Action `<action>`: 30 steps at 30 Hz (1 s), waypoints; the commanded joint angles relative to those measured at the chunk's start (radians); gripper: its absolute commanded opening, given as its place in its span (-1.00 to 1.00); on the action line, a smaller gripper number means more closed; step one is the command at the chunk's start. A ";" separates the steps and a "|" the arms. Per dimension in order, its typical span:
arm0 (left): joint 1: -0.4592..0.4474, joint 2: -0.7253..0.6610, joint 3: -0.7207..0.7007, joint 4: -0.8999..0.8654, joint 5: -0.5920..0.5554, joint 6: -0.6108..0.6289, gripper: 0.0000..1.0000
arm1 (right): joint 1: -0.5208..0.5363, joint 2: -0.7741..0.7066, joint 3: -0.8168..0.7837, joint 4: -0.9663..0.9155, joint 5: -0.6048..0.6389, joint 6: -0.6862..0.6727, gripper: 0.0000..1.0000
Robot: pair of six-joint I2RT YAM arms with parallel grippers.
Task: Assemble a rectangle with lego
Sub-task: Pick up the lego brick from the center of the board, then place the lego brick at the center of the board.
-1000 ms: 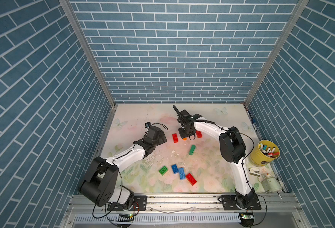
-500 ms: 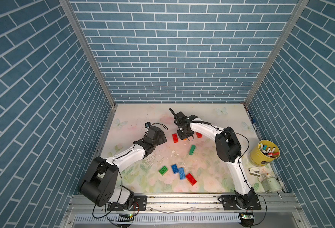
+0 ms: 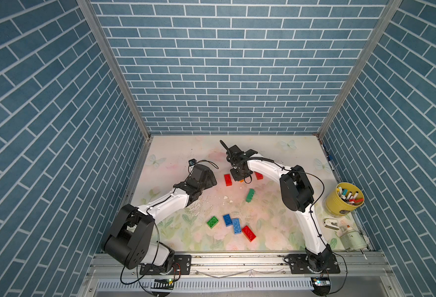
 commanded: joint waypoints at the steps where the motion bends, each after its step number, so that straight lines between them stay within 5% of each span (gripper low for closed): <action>1: -0.001 -0.014 0.011 -0.015 -0.025 0.007 0.85 | -0.006 -0.050 -0.003 -0.002 -0.022 0.012 -0.49; 16: -0.027 -0.171 -0.029 0.052 -0.115 0.165 0.84 | -0.070 -0.273 -0.193 0.130 -0.414 0.048 -0.49; 22: -0.029 -0.302 -0.186 0.296 -0.021 0.116 0.90 | -0.070 -0.324 -0.284 0.237 -0.584 0.055 -0.49; 30: -0.028 -0.205 -0.077 0.221 0.099 0.046 0.89 | -0.068 -0.324 -0.367 0.354 -0.739 0.055 -0.49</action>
